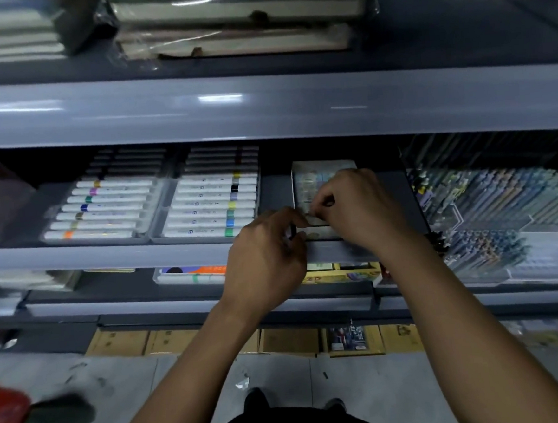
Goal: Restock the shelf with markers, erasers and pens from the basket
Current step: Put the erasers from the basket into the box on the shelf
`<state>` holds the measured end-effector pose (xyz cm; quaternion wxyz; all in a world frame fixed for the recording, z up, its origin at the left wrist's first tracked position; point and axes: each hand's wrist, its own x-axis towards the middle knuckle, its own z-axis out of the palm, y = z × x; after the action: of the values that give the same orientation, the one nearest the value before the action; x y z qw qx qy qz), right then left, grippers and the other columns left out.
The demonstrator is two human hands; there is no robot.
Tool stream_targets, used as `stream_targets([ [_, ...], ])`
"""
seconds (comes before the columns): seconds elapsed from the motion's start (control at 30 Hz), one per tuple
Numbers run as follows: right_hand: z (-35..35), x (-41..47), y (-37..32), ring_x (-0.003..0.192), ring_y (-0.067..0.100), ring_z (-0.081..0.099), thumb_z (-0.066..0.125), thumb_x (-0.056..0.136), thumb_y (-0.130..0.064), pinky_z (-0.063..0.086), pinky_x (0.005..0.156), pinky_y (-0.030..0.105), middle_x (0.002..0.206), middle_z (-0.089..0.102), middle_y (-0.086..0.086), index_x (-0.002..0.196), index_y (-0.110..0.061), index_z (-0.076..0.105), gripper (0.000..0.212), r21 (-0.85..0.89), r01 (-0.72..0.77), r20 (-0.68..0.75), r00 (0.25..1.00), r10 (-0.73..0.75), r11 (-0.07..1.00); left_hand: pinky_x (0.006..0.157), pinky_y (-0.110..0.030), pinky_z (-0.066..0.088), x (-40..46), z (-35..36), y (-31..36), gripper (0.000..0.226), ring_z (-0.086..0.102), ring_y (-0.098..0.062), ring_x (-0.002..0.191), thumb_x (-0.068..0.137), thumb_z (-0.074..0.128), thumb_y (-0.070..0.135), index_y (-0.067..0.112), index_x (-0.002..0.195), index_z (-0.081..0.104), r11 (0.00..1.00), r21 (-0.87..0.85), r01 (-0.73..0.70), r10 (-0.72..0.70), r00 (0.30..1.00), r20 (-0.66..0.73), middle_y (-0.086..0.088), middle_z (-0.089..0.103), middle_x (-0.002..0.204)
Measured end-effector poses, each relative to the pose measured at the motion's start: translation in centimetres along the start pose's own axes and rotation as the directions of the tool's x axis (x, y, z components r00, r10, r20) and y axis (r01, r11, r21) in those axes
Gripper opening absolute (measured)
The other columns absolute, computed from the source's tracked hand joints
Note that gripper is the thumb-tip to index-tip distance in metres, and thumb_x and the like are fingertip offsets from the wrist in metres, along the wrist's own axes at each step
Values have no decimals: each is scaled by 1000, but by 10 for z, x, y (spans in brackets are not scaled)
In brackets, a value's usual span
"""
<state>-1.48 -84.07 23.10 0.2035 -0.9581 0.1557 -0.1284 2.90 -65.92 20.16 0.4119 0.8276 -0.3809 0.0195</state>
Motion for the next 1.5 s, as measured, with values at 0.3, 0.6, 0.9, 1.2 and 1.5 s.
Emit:
stream_targets([
  [0.3,3,-11,-2,82,1,61,72,93,-18,49,74,17,91,65,-10,92,-21,78,7,224,72,-144,989,-40,972,50,-25,39,-4,-9,19,21,51,-10,58,99,56,23,23,81,66,670,-674,310,-397,918,27,6,60,71],
  [0.6,9,-83,-54,88,6,62,71,86,-50,48,71,15,92,61,-17,103,-30,67,27,520,93,-15,995,-100,849,74,-36,51,-4,-27,40,41,63,-26,73,105,44,43,14,80,60,-374,-797,475,-562,567,602,-7,58,79],
  [0.9,5,-87,-56,83,4,61,73,85,-44,48,69,17,87,61,-16,99,-30,69,20,382,56,-9,998,-57,922,62,-36,58,-6,-26,44,39,69,-34,68,102,45,40,8,87,61,-381,-775,504,-541,559,629,-19,66,82],
  [1.2,-3,-86,-44,90,-5,70,70,97,-28,55,71,15,94,76,-21,109,-34,77,15,601,-58,-19,996,87,797,73,-43,66,-4,-24,45,36,76,-34,76,81,62,31,-2,86,77,-395,-737,549,-437,593,676,-22,74,95],
  [1.5,-14,-80,-34,74,11,69,51,108,-15,56,69,20,77,70,-2,106,-27,70,23,835,-139,35,979,200,532,39,-17,42,-1,-23,44,19,57,-14,58,97,60,22,15,79,64,-218,-690,690,-500,529,686,-1,60,69],
])
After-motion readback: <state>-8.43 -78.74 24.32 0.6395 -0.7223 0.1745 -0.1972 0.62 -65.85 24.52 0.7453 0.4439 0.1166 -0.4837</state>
